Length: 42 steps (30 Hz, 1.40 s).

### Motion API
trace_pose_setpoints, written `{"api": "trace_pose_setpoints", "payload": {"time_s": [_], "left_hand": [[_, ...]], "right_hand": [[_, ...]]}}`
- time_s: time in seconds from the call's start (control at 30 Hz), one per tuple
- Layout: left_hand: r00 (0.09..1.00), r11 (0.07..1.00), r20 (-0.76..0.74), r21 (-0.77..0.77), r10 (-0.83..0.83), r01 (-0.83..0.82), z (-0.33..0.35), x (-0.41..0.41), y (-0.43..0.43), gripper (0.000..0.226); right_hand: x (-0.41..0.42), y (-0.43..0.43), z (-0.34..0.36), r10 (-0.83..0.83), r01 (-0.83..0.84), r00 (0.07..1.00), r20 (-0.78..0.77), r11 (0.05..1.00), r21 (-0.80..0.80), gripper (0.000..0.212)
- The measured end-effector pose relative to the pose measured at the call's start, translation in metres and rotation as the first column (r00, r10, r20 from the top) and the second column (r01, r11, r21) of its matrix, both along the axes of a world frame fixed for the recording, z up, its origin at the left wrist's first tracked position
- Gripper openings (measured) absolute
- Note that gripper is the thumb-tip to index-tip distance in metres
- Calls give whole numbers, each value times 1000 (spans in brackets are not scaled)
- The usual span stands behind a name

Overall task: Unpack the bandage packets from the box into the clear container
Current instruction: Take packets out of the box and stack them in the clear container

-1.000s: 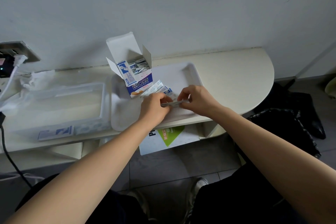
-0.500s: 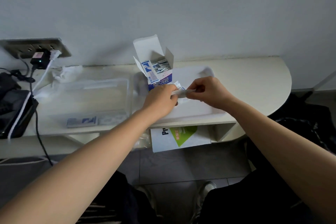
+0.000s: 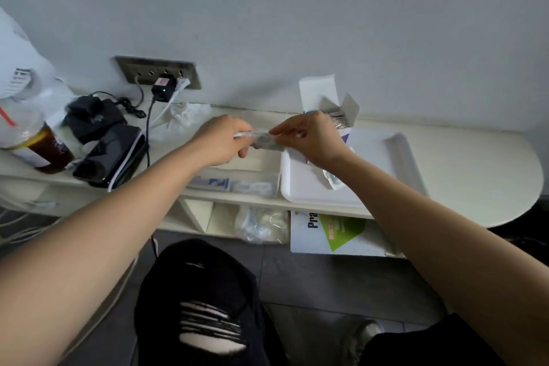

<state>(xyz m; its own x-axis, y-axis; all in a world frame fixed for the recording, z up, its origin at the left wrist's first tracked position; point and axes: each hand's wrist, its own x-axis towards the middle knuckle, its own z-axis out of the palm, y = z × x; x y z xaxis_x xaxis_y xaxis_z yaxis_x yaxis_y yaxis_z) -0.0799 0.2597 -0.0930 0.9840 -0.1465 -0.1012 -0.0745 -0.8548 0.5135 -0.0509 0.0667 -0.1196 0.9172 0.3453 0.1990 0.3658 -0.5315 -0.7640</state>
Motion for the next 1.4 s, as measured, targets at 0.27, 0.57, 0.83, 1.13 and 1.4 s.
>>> {"api": "trace_pose_setpoints", "payload": {"time_s": [0.27, 0.57, 0.83, 1.13, 1.4], "left_hand": [[1000, 995, -22, 94, -17, 19, -12, 10, 25, 18], [980, 998, -198, 56, 24, -14, -26, 30, 12, 12], [913, 979, -406, 202, 46, 40, -58, 47, -13, 22], [907, 962, -420, 259, 35, 83, -62, 47, -18, 21], [872, 980, -482, 116, -86, 161, -63, 42, -18, 29]], "right_hand": [[1, 36, -10, 2, -5, 994, -111, 999, -32, 17], [-1, 19, -11, -90, 90, 987, -137, 996, -6, 16], [-11, 8, -21, -16, -5, 997, -73, 960, -281, 17], [-10, 6, -26, 28, -52, 996, -88, 958, -281, 18], [-11, 6, -29, 42, -72, 991, -127, 968, -239, 19]]}}
